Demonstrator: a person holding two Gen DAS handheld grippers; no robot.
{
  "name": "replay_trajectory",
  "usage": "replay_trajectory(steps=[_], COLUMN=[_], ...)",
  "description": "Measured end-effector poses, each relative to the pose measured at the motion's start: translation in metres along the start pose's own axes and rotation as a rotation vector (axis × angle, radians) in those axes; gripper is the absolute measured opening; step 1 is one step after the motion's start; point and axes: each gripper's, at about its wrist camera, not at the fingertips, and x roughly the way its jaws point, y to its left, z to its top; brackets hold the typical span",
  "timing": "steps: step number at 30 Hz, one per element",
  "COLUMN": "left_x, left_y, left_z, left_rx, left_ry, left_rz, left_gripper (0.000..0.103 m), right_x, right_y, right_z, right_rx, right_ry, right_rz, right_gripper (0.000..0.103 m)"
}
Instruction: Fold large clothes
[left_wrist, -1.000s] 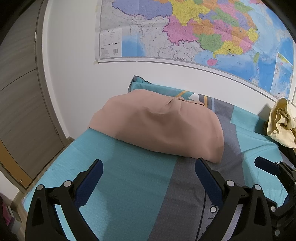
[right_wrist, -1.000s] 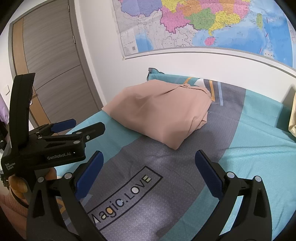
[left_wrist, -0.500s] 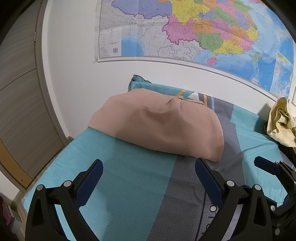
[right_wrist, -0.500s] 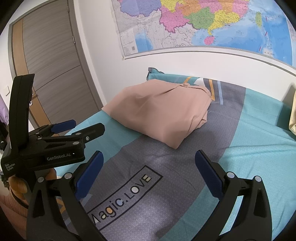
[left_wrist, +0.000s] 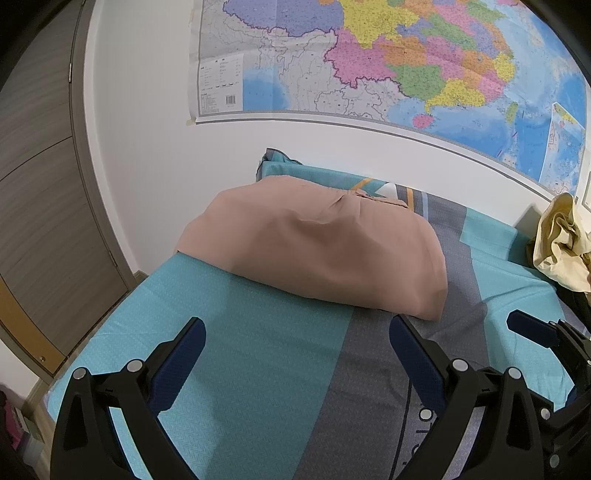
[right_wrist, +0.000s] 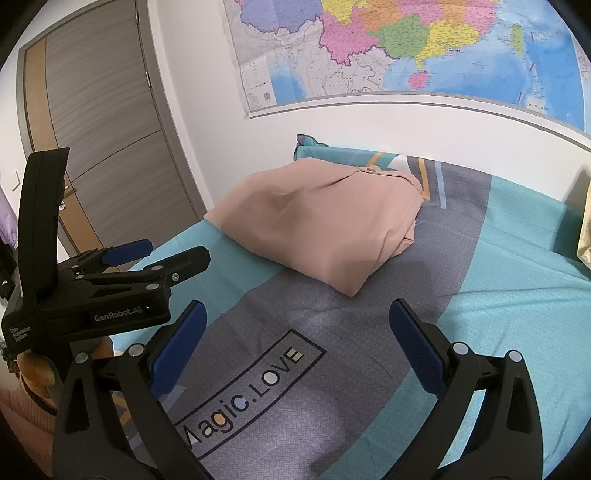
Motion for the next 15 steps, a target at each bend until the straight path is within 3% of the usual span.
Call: replay_trajectory(steps=[15], left_x=[-0.0003], left_y=[-0.0007], left_z=[-0.0010], left_rx=[0.001], left_ry=[0.003], left_rz=[-0.002], left_gripper=[0.096], right_x=[0.0009], right_y=[-0.0004], right_z=[0.0013], right_rx=[0.002], right_ry=[0.003], right_rz=[0.001], right_gripper=[0.098])
